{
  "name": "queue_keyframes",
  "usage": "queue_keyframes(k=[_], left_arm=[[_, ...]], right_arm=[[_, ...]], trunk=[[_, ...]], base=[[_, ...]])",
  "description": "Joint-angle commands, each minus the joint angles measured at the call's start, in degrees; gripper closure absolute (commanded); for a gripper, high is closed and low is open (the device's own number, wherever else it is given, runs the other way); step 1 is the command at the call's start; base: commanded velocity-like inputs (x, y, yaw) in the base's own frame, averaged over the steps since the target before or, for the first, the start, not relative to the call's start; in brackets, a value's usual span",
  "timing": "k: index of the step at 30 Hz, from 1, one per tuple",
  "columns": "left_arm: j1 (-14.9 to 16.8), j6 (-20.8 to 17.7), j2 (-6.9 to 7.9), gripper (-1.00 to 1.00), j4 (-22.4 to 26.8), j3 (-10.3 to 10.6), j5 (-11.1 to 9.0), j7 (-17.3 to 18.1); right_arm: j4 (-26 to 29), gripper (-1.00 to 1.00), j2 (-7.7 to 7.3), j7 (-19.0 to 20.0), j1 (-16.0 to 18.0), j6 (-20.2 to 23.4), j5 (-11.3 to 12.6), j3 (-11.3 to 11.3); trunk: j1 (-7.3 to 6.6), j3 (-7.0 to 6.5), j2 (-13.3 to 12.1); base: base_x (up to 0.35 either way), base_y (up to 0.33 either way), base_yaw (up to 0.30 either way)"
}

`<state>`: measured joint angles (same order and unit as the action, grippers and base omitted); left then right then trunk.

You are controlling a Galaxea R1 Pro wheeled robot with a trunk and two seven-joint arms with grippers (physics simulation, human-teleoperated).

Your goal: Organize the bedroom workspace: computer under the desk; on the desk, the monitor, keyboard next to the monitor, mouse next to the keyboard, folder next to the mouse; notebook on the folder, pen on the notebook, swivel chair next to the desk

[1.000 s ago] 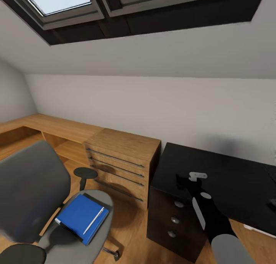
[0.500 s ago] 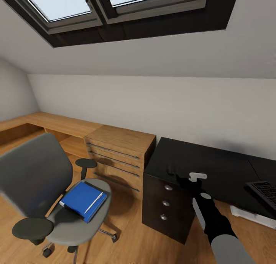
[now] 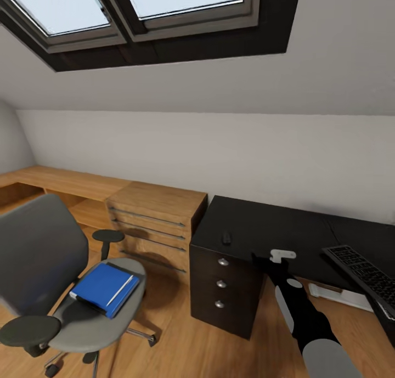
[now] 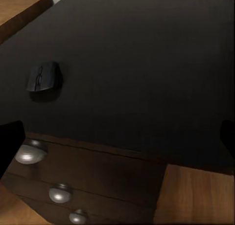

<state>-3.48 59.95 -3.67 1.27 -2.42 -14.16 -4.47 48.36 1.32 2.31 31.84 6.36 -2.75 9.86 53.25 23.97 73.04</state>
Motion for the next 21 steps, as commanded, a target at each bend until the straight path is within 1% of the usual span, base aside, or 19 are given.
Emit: queue_keyframes(k=[1,12,19,20,21], left_arm=[[-0.04,0.05,-0.02,-1.00,0.13,-0.21,0.54,-0.46],[-0.04,0.05,-0.02,-1.00,0.13,-0.09,0.62,-0.37],[-0.04,0.05,0.01,-1.00,0.18,-0.09,0.59,-0.41],[-0.04,-0.16,0.03,-1.00,0.22,-0.10,0.58,-0.44],[-0.04,-1.15,0.04,-1.00,0.34,-0.10,0.57,-0.46]], right_arm=[[0.09,-1.00,0.08,0.24,-0.05,0.32,-0.30,0.21],[-0.06,-1.00,0.18,0.24,-0.56,0.29,-0.33,0.18],[-1.59,-1.00,0.23,0.24,-0.62,0.13,-0.36,0.16],[-1.85,-1.00,0.24,0.24,-0.62,0.12,-0.37,0.16],[-2.17,-1.00,0.24,0.24,-0.63,0.10,-0.38,0.16]], trunk=[[0.00,-0.02,0.03],[0.00,-0.79,0.03],[0.00,-0.96,0.03],[0.00,-0.97,0.03],[0.00,-0.98,0.03]], base=[[-0.008,-0.003,-0.195],[-0.002,-0.001,-0.183],[0.000,0.000,-0.059],[0.000,0.000,-0.022],[0.000,0.000,-0.018]])
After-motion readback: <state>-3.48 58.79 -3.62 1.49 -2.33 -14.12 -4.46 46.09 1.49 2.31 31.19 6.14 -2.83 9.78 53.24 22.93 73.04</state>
